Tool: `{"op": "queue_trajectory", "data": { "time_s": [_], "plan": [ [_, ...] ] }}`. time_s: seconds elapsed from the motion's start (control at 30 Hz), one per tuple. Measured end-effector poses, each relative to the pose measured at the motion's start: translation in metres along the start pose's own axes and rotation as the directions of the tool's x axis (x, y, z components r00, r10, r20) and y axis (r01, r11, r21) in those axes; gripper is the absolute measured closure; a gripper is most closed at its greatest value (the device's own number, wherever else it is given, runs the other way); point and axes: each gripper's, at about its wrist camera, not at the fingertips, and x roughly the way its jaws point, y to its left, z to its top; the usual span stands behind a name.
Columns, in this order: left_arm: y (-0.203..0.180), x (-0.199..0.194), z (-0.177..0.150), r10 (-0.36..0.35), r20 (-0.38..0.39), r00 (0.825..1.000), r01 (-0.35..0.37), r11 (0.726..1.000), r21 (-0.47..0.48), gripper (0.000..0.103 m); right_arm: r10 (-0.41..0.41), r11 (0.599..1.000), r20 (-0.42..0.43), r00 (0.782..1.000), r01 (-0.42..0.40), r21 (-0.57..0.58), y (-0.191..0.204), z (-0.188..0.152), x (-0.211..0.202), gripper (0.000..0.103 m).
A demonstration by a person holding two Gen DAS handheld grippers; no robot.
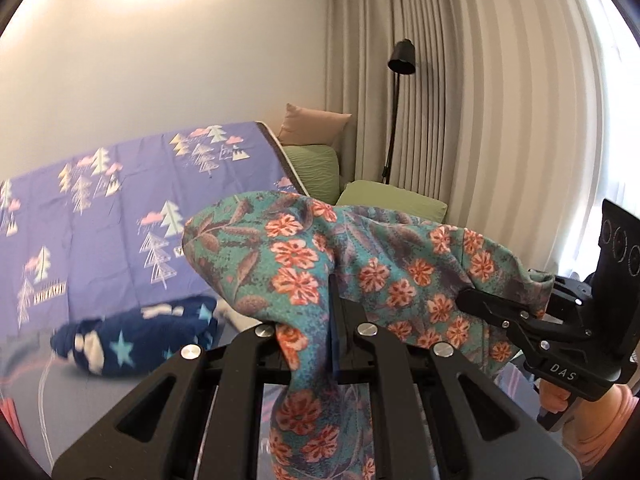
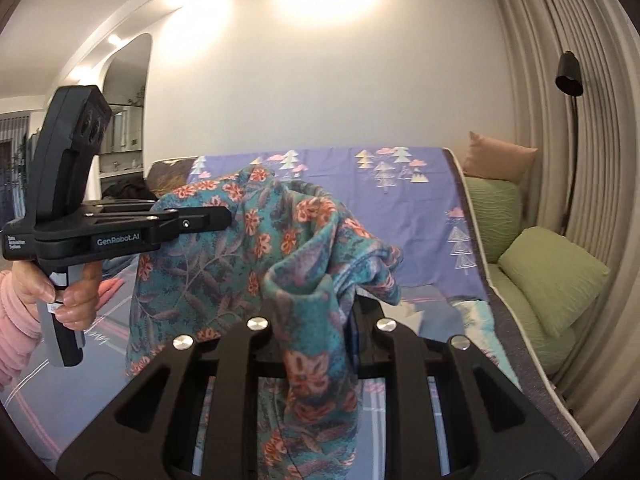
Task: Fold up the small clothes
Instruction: 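Grasp the folded teal shirt with both grippers and lift it off the bed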
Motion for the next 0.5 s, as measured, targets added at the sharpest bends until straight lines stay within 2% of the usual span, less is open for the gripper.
{"op": "queue_trajectory", "data": {
  "time_s": [0.23, 0.5],
  "plan": [
    [-0.009, 0.059, 0.038, 0.039, -0.007, 0.999, -0.038, 0.996, 0.085, 0.093, -0.036, 0.997, -0.026, 0.999, 0.037, 0.065, -0.059, 0.029, 0.055, 0.083],
    [0.001, 0.123, 0.066, 0.128, -0.001, 0.992, -0.126, 0.980, 0.156, 0.093, -0.086, 0.992, -0.061, 0.994, 0.091, 0.083, -0.095, 0.046, 0.123, 0.083]
  ]
}}
